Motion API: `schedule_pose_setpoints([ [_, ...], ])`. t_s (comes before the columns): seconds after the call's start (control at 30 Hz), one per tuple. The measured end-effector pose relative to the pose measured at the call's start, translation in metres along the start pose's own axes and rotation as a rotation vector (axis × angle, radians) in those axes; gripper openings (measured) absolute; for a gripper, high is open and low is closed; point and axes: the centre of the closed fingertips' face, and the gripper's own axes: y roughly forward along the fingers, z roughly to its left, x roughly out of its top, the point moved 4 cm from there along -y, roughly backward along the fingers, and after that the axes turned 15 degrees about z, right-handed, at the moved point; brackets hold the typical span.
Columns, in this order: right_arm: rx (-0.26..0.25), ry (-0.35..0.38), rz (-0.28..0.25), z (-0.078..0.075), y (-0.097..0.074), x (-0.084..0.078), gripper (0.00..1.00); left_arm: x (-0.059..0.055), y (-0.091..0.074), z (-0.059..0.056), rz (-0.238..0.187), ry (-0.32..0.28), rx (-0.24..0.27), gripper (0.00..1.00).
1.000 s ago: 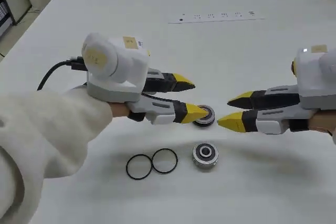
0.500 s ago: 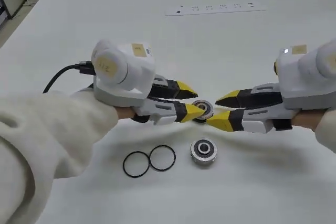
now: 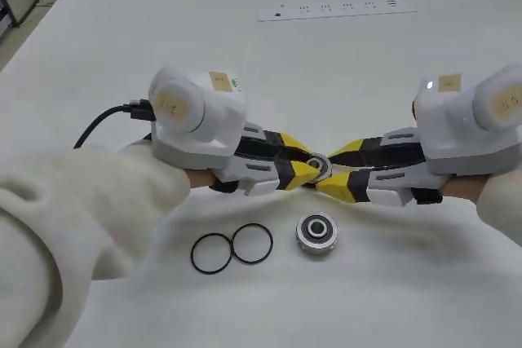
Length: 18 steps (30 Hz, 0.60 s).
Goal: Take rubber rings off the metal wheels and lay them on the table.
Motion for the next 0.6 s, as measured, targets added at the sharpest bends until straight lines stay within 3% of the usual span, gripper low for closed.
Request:
schedule_pose_setpoints([
  [0.6,-0.001,-0.037,0.029,0.0042,-0.005,-0.0038,0.15,-0.0026,-0.0008,-0.0012,0.007,0.0,0.013,0.13],
])
